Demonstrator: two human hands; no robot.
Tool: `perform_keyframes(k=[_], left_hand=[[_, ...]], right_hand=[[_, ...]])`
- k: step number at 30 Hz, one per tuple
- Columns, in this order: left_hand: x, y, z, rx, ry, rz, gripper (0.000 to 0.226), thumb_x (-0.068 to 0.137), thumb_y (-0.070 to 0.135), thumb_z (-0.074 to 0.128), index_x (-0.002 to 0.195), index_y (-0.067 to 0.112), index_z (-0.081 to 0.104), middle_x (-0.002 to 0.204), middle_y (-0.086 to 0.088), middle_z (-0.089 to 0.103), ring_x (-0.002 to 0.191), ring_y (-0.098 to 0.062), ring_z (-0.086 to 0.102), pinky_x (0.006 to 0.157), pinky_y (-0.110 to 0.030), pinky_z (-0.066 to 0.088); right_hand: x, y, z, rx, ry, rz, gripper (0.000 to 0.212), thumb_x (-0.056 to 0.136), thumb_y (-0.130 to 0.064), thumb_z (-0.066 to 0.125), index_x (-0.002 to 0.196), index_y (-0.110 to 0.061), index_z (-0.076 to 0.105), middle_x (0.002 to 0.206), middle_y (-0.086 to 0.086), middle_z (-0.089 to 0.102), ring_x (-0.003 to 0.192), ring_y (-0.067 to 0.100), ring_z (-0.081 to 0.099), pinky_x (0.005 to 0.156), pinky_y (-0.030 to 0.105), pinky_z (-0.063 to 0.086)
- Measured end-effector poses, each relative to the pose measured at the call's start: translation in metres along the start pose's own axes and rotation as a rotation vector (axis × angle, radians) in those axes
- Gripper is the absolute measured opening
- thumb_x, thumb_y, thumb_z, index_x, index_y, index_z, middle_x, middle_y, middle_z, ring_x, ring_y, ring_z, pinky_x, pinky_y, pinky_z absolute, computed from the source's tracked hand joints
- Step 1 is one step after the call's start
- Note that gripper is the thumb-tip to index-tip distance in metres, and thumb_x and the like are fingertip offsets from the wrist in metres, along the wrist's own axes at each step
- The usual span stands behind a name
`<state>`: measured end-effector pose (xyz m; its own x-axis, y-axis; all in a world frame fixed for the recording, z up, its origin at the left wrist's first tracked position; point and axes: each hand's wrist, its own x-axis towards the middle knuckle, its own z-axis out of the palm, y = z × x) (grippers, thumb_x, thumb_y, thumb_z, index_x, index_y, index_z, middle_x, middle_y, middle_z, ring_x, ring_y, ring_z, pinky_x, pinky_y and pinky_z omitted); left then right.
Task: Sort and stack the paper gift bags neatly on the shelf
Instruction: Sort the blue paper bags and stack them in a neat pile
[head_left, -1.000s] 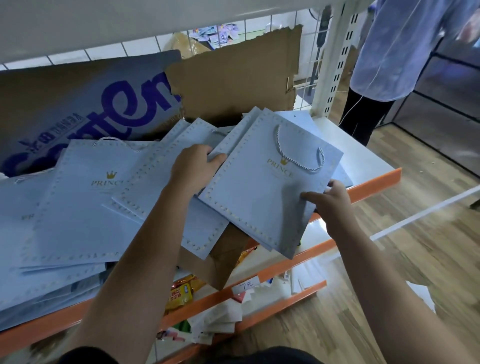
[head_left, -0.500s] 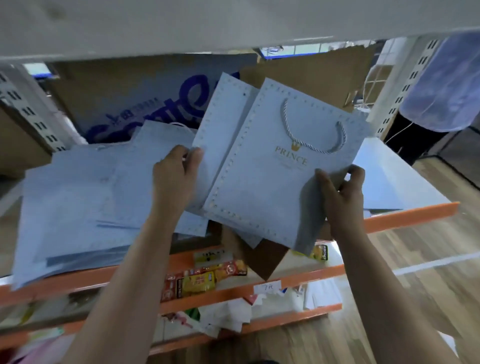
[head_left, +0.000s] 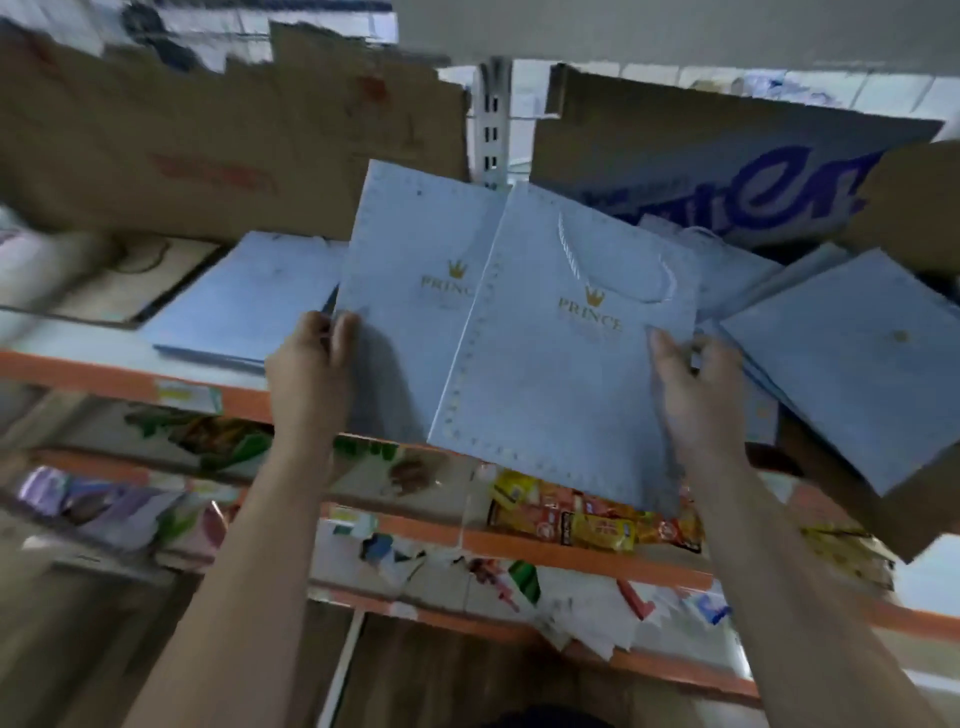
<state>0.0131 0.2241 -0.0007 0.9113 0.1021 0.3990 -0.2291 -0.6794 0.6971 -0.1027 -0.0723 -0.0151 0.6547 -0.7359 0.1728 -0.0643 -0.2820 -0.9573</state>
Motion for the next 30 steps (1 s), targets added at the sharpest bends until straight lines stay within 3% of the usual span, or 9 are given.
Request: perform_keyframes(k=[3, 6, 9, 14, 17, 19, 25, 27, 30], left_hand=[[0.014, -0.046, -0.03, -0.009, 0.005, -0.047, 0.038, 0.099, 0.034, 0.048, 0.09, -0.001, 0.06, 0.085, -0.021, 0.063, 0.08, -0.034, 0.056, 0.06, -0.031, 0.02], [0.025, -0.08, -0.046, -0.086, -0.039, -0.101, 0.034, 0.098, 0.034, 0.052, 0.082, 0.004, 0.056, 0.069, -0.005, 0.054, 0.064, -0.021, 0.048, 0.053, -0.032, 0.024], [0.04, -0.106, -0.053, -0.137, -0.06, -0.142, 0.034, 0.096, 0.036, 0.055, 0.081, 0.006, 0.057, 0.068, 0.002, 0.053, 0.061, -0.01, 0.047, 0.052, -0.022, 0.032], [0.085, -0.143, -0.054, -0.168, -0.101, -0.228, 0.031, 0.095, 0.039, 0.054, 0.09, 0.01, 0.062, 0.08, 0.003, 0.06, 0.07, -0.008, 0.053, 0.056, -0.023, 0.036], [0.12, -0.162, -0.052, -0.197, -0.11, -0.285, 0.031, 0.094, 0.04, 0.056, 0.1, 0.011, 0.064, 0.09, 0.001, 0.064, 0.082, -0.016, 0.059, 0.062, -0.027, 0.041], [0.141, -0.172, -0.051, -0.203, -0.122, -0.31, 0.029, 0.091, 0.038, 0.06, 0.101, 0.011, 0.064, 0.094, -0.002, 0.065, 0.086, -0.02, 0.06, 0.062, -0.029, 0.041], [0.193, -0.202, -0.047, -0.063, -0.183, -0.311, 0.029, 0.082, 0.038, 0.069, 0.09, 0.011, 0.063, 0.083, -0.002, 0.064, 0.074, -0.018, 0.059, 0.053, -0.028, 0.04], [0.203, -0.215, -0.045, -0.048, -0.193, -0.307, 0.031, 0.081, 0.04, 0.068, 0.087, 0.01, 0.063, 0.082, -0.004, 0.065, 0.076, -0.022, 0.061, 0.054, -0.031, 0.04], [0.217, -0.229, -0.045, -0.006, -0.219, -0.307, 0.035, 0.08, 0.042, 0.068, 0.087, 0.008, 0.061, 0.081, -0.006, 0.064, 0.075, -0.025, 0.061, 0.052, -0.029, 0.037]], right_hand=[[-0.022, -0.004, 0.052, -0.001, -0.05, 0.029, 0.037, 0.088, -0.044, 0.065, 0.094, -0.008, 0.057, 0.084, -0.004, 0.06, 0.073, 0.005, 0.057, 0.07, 0.029, 0.046], [-0.036, -0.008, 0.092, -0.029, -0.058, 0.019, 0.04, 0.083, -0.048, 0.068, 0.098, -0.012, 0.06, 0.087, -0.002, 0.066, 0.081, 0.017, 0.064, 0.076, 0.039, 0.051], [-0.04, -0.017, 0.129, -0.059, -0.073, -0.001, 0.03, 0.087, -0.04, 0.068, 0.1, -0.016, 0.057, 0.089, -0.001, 0.064, 0.085, 0.019, 0.062, 0.075, 0.034, 0.049], [-0.033, -0.034, 0.182, -0.123, -0.066, -0.093, 0.021, 0.091, -0.031, 0.065, 0.099, -0.017, 0.051, 0.083, -0.009, 0.056, 0.074, 0.009, 0.053, 0.054, 0.002, 0.034], [-0.027, -0.046, 0.213, -0.144, -0.109, -0.134, 0.021, 0.092, -0.028, 0.064, 0.103, -0.015, 0.052, 0.085, -0.01, 0.058, 0.07, -0.003, 0.052, 0.053, 0.002, 0.036], [-0.022, -0.051, 0.235, -0.129, -0.133, -0.148, 0.024, 0.092, -0.027, 0.064, 0.105, -0.011, 0.052, 0.088, -0.006, 0.061, 0.072, 0.0, 0.055, 0.054, 0.005, 0.038], [-0.01, -0.057, 0.292, -0.121, -0.226, -0.09, 0.021, 0.092, -0.029, 0.063, 0.105, -0.016, 0.052, 0.092, -0.007, 0.064, 0.077, -0.002, 0.06, 0.054, 0.006, 0.044], [-0.006, -0.054, 0.3, -0.141, -0.214, -0.063, 0.023, 0.092, -0.032, 0.063, 0.106, -0.016, 0.053, 0.094, -0.006, 0.065, 0.08, 0.004, 0.062, 0.061, 0.012, 0.048], [-0.004, -0.051, 0.31, -0.154, -0.206, 0.007, 0.027, 0.092, -0.037, 0.062, 0.108, -0.018, 0.053, 0.101, -0.001, 0.068, 0.086, 0.017, 0.066, 0.071, 0.035, 0.055]])
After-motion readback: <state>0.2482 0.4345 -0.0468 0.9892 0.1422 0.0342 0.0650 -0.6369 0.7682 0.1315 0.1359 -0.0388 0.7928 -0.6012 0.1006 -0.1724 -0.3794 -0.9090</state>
